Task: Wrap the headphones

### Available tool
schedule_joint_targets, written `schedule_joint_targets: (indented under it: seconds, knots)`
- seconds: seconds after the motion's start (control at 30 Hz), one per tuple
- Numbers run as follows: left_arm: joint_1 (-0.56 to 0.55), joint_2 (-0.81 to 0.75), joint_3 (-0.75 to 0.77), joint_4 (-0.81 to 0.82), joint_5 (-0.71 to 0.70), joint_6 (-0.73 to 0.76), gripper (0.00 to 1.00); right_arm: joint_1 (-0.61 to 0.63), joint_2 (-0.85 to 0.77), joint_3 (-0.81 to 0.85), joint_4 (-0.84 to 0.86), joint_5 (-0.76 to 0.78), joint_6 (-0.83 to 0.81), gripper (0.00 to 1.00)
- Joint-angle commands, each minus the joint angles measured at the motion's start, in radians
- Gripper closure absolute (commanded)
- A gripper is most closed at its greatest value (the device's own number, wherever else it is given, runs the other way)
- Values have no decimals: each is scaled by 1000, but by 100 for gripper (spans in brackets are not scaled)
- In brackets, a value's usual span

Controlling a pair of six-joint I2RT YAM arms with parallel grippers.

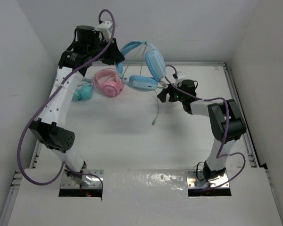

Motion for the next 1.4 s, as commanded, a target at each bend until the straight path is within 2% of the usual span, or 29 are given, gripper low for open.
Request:
schedule_joint_targets:
  seconds: [0.0,0.1,0.23,0.37,0.5,0.73,0.87,0.9,1.03,1.1,1.23,1.37]
  knots:
    - [-10,-15,107,36,44,-74,100,22,-48,-52,105,-37,81,14]
    - [-10,-10,115,33,32,-74,100,68,-93,-118,113,58,145,16]
    - [-10,-10,98,34,18,-79,100,155,-134,-150,-101,268,190,24]
    - [-8,-6,90,37,8,-78,100,289,-180,-203,-183,476,261,28]
    - [-7,0,90,39,0,-76,100,369,-125,-131,-346,645,285,34]
    - [-7,0,89,42,-18,-76,100,433,-27,-69,-451,666,327,46]
    - [-1,5,89,43,-26,-79,100,450,13,-51,-468,658,331,85]
    - [2,6,87,45,-25,-85,100,450,18,-40,-488,649,331,100]
    - [30,2,69,59,-26,-96,100,461,-40,-106,-487,589,328,100]
    - [39,5,63,72,-32,-104,100,473,-88,-193,-406,549,280,100]
    - [74,37,61,99,-35,-120,100,615,-191,-261,-359,523,126,100]
    - [85,75,40,137,-71,-131,100,731,-298,-283,-374,407,-6,100]
